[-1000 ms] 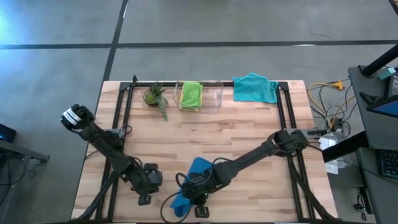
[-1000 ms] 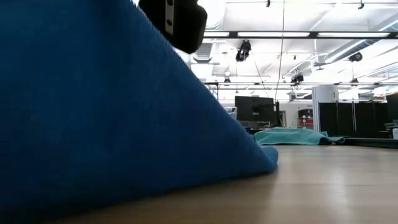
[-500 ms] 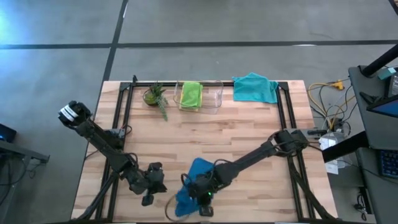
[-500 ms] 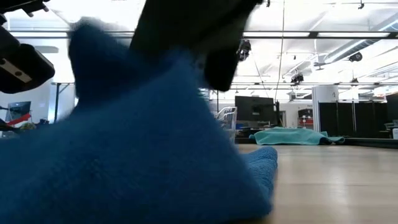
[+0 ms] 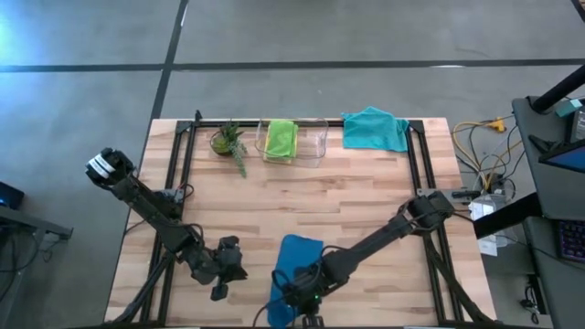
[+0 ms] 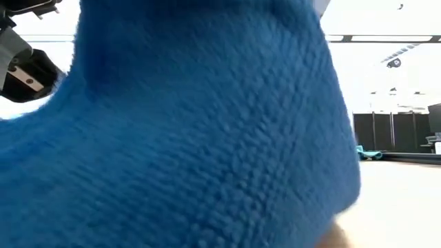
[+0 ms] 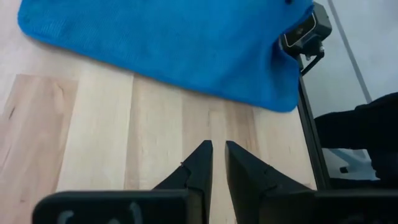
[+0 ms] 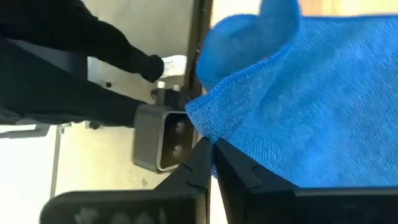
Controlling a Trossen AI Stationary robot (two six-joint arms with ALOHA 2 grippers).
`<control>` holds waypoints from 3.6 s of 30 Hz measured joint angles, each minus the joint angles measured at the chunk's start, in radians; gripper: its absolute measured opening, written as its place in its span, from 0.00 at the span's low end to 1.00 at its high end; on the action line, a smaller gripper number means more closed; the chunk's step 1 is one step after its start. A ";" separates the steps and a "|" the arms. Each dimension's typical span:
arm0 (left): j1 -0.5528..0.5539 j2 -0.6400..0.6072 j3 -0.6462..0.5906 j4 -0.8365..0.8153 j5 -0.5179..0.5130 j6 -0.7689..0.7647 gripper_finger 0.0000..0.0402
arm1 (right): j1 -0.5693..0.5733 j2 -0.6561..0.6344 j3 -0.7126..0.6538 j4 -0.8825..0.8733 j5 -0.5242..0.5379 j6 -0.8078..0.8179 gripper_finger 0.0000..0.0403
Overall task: Fold microfiber towels
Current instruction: Fold the bottom blue towel
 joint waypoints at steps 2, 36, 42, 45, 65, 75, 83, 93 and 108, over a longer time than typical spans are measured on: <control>0.003 0.000 0.000 0.006 0.000 0.006 0.07 | 0.000 0.000 -0.003 -0.021 -0.008 0.018 0.07; 0.204 -0.039 0.003 -0.089 0.007 0.002 0.07 | -0.386 -0.095 -0.319 -0.157 0.370 -0.129 0.16; 0.269 -0.091 0.003 -0.090 0.028 0.002 0.07 | -0.447 -0.250 -0.384 -0.098 0.362 -0.222 0.16; 0.291 -0.116 0.003 -0.088 0.029 0.003 0.07 | -0.415 -0.392 -0.463 0.081 0.249 -0.225 0.17; 0.303 -0.136 0.000 -0.091 0.035 0.004 0.07 | -0.147 -0.261 -0.508 0.423 0.236 -0.030 0.31; 0.270 -0.134 0.000 -0.090 0.097 0.001 0.07 | -0.155 -0.011 -0.188 0.209 0.217 -0.135 0.38; 0.250 -0.134 -0.001 -0.090 0.128 0.001 0.07 | -0.172 0.104 0.003 0.005 0.243 -0.146 0.25; 0.244 -0.134 -0.001 -0.090 0.150 0.001 0.07 | -0.186 0.110 0.100 -0.126 0.235 -0.144 0.02; 0.244 -0.131 -0.001 -0.047 0.176 0.060 0.07 | -0.176 0.094 0.265 -0.382 0.243 -0.065 0.02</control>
